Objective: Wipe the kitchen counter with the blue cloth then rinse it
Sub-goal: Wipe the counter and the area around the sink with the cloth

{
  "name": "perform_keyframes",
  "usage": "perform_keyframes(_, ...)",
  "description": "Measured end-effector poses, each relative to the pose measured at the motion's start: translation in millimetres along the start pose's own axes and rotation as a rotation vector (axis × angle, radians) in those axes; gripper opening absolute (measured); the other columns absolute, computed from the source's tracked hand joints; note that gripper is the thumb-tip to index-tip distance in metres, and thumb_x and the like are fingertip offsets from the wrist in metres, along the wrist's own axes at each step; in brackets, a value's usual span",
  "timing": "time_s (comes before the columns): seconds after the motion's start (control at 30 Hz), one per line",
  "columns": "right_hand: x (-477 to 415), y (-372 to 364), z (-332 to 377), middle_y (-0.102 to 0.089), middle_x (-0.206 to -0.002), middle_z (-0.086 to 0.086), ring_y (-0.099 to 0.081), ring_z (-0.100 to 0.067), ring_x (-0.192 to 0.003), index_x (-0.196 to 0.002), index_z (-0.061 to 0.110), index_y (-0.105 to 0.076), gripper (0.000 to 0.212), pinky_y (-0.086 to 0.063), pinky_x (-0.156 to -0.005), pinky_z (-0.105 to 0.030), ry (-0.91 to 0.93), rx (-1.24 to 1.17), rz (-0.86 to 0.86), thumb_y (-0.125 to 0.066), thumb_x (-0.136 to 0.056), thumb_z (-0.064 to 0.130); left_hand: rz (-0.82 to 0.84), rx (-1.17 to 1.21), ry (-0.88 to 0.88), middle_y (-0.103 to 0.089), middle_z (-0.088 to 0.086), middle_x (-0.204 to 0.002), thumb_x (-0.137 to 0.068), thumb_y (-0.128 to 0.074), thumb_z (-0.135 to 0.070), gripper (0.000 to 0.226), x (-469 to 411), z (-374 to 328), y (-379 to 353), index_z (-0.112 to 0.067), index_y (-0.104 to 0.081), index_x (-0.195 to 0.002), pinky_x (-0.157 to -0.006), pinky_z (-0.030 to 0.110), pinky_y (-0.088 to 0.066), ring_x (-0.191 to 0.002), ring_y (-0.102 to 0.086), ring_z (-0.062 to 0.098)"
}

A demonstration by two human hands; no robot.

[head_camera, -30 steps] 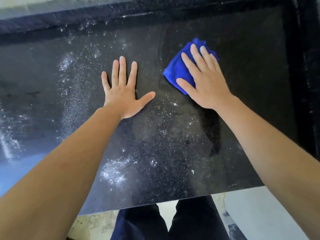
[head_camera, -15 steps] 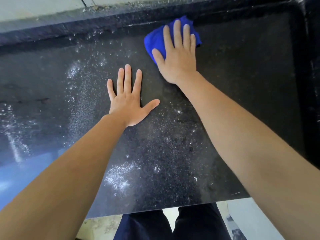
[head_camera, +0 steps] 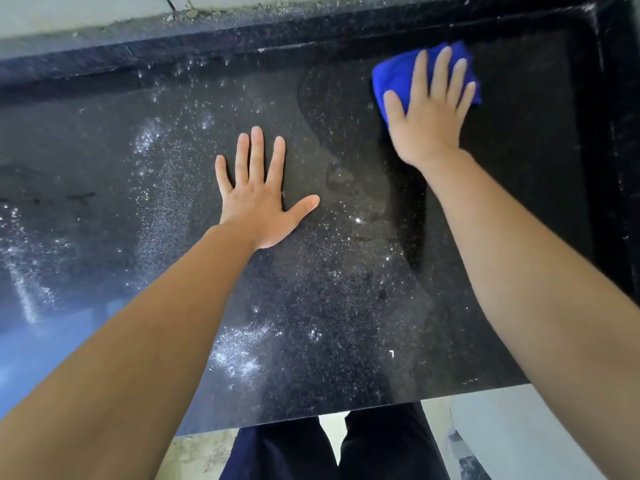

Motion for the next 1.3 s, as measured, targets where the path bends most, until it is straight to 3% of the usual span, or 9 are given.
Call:
perform_keyframes(0.17,105,-20,5,-0.006,-0.168,-0.016,-0.001,-0.039,-0.154,-0.16,0.014,-0.019,0.07,-0.001,-0.124,-0.055,0.499,0.041,0.053,-0.03,-0.104,0.054,0.007,0.038,0.015,0.028,0.006,-0.163,-0.093,-0.008,-0.074,0.084,0,0,0,-0.025,0.017,-0.157,-0.12,0.058,0.013,-0.15,0.026,0.024)
perform_keyframes(0.3,171,-23,-43,-0.007,-0.169,-0.012,-0.001,-0.035,-0.155,-0.159,0.016,-0.022,0.068,-0.007,-0.125,-0.055,0.621,0.111,0.12,-0.032,-0.104,0.055,-0.002,0.038,0.013,0.028,0.006,-0.163,-0.098,-0.006,-0.065,0.075,-2,1,-3,-0.026,0.018,-0.157,-0.12,0.058,0.013,-0.15,0.027,0.024)
perform_keyframes(0.43,161,-24,-39,-0.004,-0.169,-0.011,-0.001,-0.035,-0.155,-0.16,0.019,-0.021,0.069,-0.005,-0.125,-0.055,0.517,0.083,0.141,-0.028,-0.103,0.057,-0.006,0.03,0.009,0.027,0.007,-0.164,-0.1,-0.009,-0.063,0.074,-2,2,-4,-0.025,0.017,-0.157,-0.119,0.058,0.013,-0.151,0.025,0.025)
perform_keyframes(0.67,77,-25,41,0.004,-0.169,-0.014,0.007,-0.038,-0.154,-0.162,0.019,-0.009,0.069,0.003,-0.123,-0.055,0.191,0.015,0.079,-0.026,-0.105,0.054,-0.018,0.045,0.024,0.024,0.006,-0.165,-0.1,-0.014,-0.063,0.074,-2,0,-3,-0.026,0.013,-0.158,-0.12,0.058,0.011,-0.152,0.022,0.023)
perform_keyframes(0.9,241,-51,-13,-0.006,-0.169,-0.011,0.001,-0.035,-0.155,-0.159,0.019,-0.025,0.066,-0.004,-0.125,-0.054,0.407,0.027,0.1,-0.029,-0.104,0.056,-0.016,0.123,-0.007,0.023,0.008,-0.165,-0.1,-0.02,-0.064,0.075,0,6,0,-0.026,0.006,-0.16,-0.12,0.057,0.012,-0.151,0.023,0.024)
perform_keyframes(0.97,273,-53,-52,-0.005,-0.169,-0.009,0.001,-0.033,-0.156,-0.159,0.02,-0.025,0.067,-0.006,-0.125,-0.054,0.341,0.054,0.119,-0.027,-0.104,0.058,-0.041,0.199,-0.044,0.023,0.01,-0.165,-0.1,-0.027,-0.063,0.075,12,9,3,-0.025,-0.003,-0.161,-0.12,0.055,0.013,-0.151,0.023,0.026)
perform_keyframes(1.13,297,-43,-128,-0.006,-0.169,-0.013,-0.004,-0.038,-0.154,-0.16,0.018,-0.018,0.073,-0.012,-0.123,-0.059,-0.062,0.048,0.111,-0.02,-0.101,0.061,-0.135,0.245,-0.115,0.016,0.012,-0.166,-0.103,-0.033,-0.055,0.069,73,12,-12,-0.019,-0.016,-0.16,-0.12,0.056,0.011,-0.152,0.018,0.029)
perform_keyframes(1.23,291,-45,-102,-0.015,-0.166,-0.02,-0.013,-0.046,-0.151,-0.159,0.012,-0.022,0.073,-0.017,-0.118,-0.065,-0.23,0.037,0.057,-0.02,-0.101,0.057,-0.159,0.241,-0.101,0.011,0.014,-0.166,-0.103,-0.039,-0.05,0.068,113,27,-29,-0.017,-0.02,-0.159,-0.12,0.059,0.005,-0.153,0.012,0.032)
perform_keyframes(1.3,282,-47,-58,-0.014,-0.166,-0.021,-0.013,-0.046,-0.151,-0.159,0.012,-0.023,0.072,-0.016,-0.119,-0.064,-0.126,0.052,0.055,-0.024,-0.102,0.056,-0.137,0.23,-0.058,0.011,0.014,-0.167,-0.103,-0.037,-0.052,0.068,135,42,-40,-0.017,-0.019,-0.159,-0.12,0.059,0.004,-0.153,0.011,0.032)
Point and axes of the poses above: each hand's wrist, its own x-axis away from the middle knuckle, its own y-axis out of the back of the hand, z = x × y, the point moved 5 cm from there along -x, towards the middle knuckle
